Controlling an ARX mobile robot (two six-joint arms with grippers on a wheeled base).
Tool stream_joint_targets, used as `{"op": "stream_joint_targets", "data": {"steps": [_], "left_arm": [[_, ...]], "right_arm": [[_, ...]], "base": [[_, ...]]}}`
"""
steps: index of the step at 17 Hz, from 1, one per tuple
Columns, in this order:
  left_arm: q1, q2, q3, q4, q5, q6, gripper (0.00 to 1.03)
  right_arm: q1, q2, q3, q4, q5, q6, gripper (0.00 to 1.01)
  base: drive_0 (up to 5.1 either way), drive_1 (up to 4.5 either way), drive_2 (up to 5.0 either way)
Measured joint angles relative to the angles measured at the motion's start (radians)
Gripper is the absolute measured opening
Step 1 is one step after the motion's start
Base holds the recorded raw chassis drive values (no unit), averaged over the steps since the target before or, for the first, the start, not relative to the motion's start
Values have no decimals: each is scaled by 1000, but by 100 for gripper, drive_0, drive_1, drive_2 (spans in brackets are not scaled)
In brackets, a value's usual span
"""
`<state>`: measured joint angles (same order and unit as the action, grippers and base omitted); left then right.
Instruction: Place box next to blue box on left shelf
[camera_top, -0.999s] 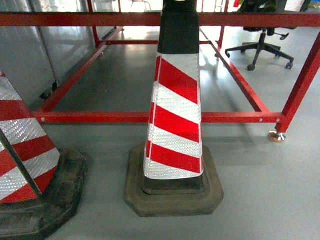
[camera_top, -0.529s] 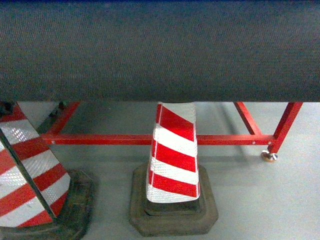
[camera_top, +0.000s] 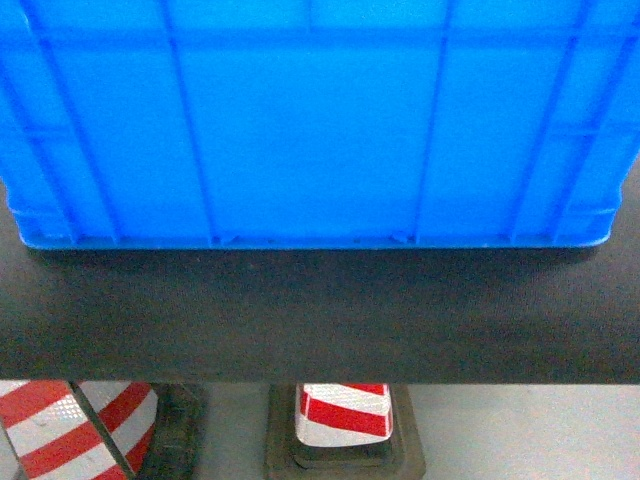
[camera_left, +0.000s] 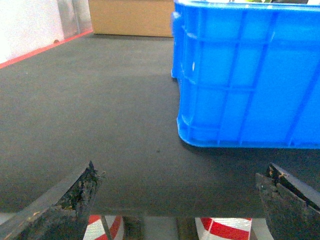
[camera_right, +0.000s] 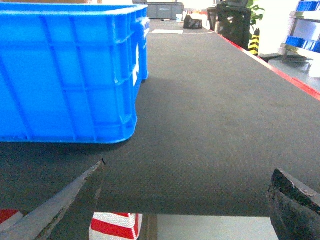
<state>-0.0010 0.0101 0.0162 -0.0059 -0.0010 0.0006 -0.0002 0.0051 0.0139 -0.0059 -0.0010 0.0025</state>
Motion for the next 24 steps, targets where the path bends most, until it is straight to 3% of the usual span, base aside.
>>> {"op": "stream_joint_targets", "data": {"steps": [24], "left_arm": [[0,0,0,0,0,0,98]], "right_arm": [[0,0,0,0,1,0,98]], "base": [[0,0,0]]}}
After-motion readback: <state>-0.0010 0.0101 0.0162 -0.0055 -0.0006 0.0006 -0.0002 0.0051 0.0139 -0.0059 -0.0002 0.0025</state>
